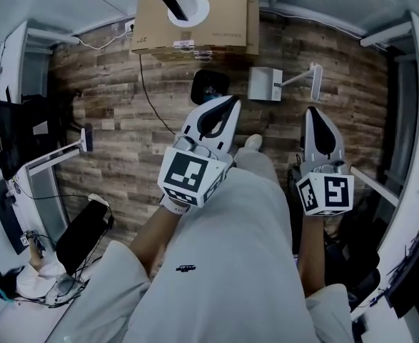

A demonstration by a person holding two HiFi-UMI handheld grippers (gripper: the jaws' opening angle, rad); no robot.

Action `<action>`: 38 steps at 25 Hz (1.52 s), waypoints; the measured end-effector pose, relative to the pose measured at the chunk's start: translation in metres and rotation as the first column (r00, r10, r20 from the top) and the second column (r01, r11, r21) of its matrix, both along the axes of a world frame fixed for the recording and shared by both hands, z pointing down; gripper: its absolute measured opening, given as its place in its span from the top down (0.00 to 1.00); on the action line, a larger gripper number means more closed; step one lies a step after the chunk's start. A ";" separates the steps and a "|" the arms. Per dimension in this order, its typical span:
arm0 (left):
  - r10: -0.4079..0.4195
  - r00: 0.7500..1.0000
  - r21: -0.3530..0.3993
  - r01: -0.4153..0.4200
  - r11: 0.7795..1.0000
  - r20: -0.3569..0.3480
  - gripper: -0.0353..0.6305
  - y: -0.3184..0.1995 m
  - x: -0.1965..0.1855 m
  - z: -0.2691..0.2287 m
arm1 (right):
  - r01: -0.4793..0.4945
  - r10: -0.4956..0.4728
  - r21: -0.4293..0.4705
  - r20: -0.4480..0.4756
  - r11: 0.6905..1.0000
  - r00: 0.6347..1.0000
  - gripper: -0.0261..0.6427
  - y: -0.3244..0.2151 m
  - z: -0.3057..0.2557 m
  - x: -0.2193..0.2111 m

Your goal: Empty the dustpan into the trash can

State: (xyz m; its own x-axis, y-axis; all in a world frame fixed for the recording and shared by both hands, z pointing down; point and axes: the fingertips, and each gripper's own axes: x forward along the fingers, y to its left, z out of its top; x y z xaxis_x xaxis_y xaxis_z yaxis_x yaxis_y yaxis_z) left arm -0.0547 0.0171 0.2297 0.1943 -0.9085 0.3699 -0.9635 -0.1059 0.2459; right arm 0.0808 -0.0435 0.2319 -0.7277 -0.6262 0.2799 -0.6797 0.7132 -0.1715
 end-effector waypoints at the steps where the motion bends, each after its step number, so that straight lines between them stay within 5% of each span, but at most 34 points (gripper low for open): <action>1: -0.005 1.000 0.006 0.005 1.000 0.001 0.94 0.001 -0.002 -0.003 | 0.001 -0.001 0.007 0.003 1.000 1.000 0.94 0.001 -0.004 0.000; 38: -0.068 0.997 0.062 0.066 0.996 0.022 0.94 0.019 -0.021 -0.034 | 0.046 -0.047 0.086 0.002 0.995 0.999 0.94 0.021 -0.037 0.000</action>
